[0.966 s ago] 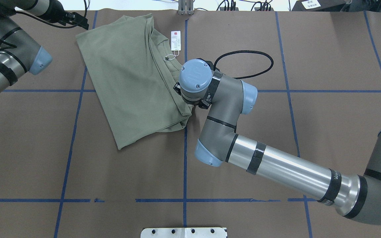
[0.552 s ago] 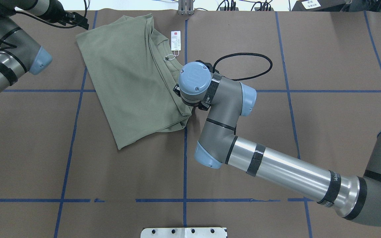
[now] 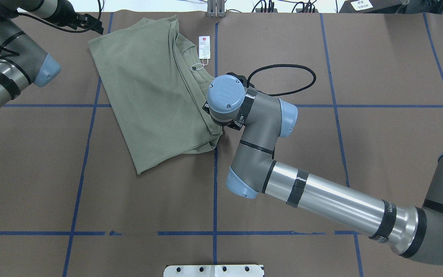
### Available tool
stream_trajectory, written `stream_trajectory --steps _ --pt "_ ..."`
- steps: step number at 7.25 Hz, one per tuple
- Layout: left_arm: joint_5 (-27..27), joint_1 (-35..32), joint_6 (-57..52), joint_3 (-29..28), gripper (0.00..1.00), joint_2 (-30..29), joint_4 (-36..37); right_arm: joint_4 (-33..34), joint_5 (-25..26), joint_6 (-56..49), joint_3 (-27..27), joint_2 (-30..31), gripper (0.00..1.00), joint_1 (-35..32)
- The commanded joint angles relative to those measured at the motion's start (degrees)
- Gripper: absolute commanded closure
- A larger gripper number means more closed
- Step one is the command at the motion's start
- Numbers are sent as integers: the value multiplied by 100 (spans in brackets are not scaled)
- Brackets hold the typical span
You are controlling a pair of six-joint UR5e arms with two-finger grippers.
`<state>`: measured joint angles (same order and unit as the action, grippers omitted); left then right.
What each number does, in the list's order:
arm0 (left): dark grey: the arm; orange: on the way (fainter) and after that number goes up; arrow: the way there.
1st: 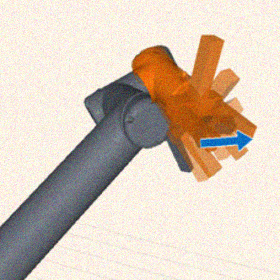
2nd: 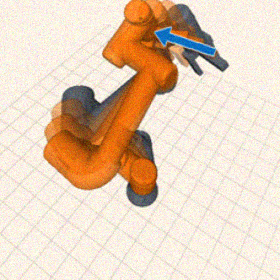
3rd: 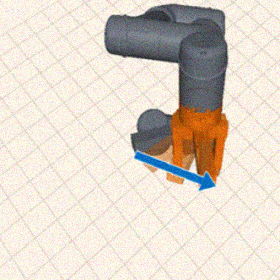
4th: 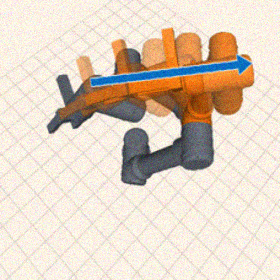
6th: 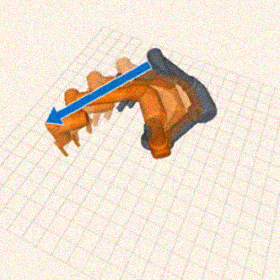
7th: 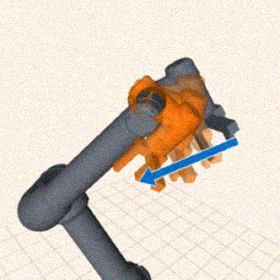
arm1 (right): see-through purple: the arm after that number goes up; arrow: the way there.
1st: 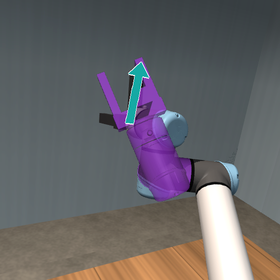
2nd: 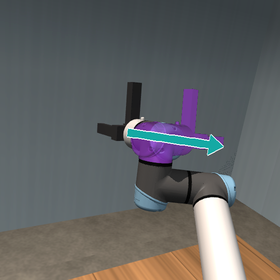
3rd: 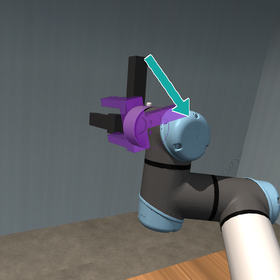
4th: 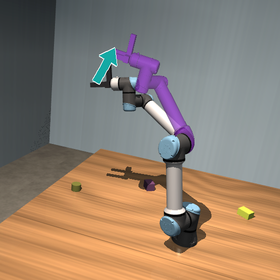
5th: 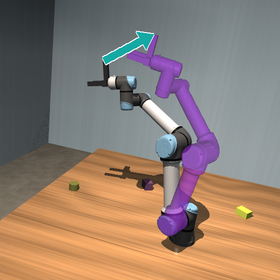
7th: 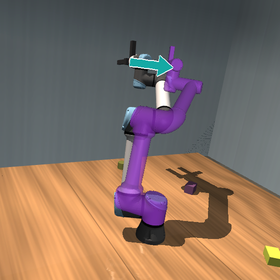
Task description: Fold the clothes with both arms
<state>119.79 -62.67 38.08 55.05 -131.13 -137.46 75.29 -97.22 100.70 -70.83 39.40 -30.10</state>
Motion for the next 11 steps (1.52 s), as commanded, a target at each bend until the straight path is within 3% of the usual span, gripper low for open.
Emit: stream_trajectory --steps 1,3,4,5,6,10,11 --pt "0 0 7 23 0 0 0 299 -42 -15 -306 84 100 -5" --pt "0 -9 7 40 0 9 -9 1115 -42 -15 -2302 1134 100 117" --pt "0 -9 7 75 0 9 -9 1606 27 28 -3183 1558 100 483" --pt "0 -9 7 76 0 9 -9 1924 437 72 -3888 1962 100 922" --pt "0 -9 7 137 0 26 -9 2093 859 99 -4304 2279 100 1292" --pt "0 0 7 331 0 176 0 2374 1345 477 -4387 2345 100 1980" --pt "9 0 7 331 0 176 0 2463 1390 460 -4404 2353 1 2025"
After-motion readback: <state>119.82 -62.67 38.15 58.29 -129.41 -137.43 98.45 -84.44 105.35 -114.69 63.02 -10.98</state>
